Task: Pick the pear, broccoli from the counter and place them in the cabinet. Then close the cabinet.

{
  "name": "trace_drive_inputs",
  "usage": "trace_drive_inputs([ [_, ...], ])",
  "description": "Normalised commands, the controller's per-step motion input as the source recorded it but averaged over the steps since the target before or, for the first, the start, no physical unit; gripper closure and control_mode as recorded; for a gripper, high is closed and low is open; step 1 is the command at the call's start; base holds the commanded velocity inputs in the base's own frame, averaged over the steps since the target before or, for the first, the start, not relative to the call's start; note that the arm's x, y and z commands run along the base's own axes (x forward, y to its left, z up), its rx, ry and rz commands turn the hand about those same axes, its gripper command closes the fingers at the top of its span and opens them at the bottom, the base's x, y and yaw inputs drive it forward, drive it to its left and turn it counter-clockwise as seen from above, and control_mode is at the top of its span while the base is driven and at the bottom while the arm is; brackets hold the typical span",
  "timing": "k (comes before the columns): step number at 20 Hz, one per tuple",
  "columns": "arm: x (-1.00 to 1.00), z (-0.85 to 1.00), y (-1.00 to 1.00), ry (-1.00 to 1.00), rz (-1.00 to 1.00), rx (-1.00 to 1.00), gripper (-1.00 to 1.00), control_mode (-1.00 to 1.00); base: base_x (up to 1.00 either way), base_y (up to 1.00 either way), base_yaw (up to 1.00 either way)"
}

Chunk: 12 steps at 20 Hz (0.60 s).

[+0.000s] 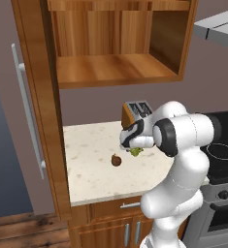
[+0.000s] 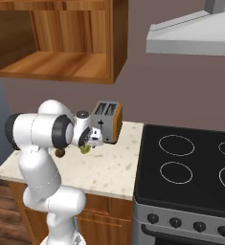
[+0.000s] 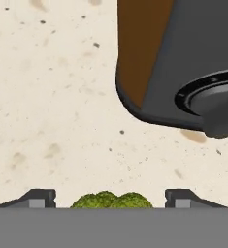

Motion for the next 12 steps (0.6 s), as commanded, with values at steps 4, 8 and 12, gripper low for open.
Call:
trace_drive_inputs([
  [4, -0.49, -0.42, 0.00, 0.06, 0.02, 0.00, 1.00, -1.00, 0.00, 0.00, 0.00],
  [8, -1.00, -0.02, 0.00, -0.13, 0.04, -0.01, 1.00, -1.00, 0.00, 0.00, 0.00],
  [12, -0.99, 0.62, 0.00, -0.24, 0.00, -0.02, 1.00, -1.00, 0.00, 0.00, 0.00],
])
